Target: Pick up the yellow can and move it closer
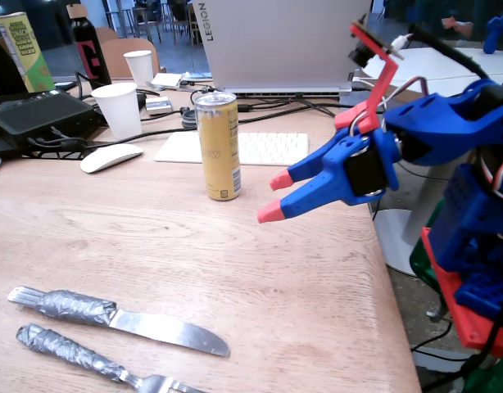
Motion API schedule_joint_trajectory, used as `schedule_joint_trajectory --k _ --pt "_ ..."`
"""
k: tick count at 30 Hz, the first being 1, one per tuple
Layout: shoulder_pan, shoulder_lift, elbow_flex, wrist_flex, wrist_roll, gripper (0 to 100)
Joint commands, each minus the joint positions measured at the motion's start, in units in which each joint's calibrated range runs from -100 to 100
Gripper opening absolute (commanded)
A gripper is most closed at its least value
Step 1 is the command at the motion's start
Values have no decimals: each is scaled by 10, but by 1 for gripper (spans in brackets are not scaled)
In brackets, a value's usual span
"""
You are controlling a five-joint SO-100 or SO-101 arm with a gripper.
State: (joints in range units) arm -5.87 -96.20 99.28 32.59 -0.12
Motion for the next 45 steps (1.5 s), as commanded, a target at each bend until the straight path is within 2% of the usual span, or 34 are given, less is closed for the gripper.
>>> schedule_joint_trajectory --k 1,35,36,41,45 --pt "5 10 3 55 1 0" --pt "-9 21 -7 58 1 1" --pt "-7 28 -17 62 1 4" --pt "5 137 -84 62 2 34" --pt "8 224 -203 52 -3 37"
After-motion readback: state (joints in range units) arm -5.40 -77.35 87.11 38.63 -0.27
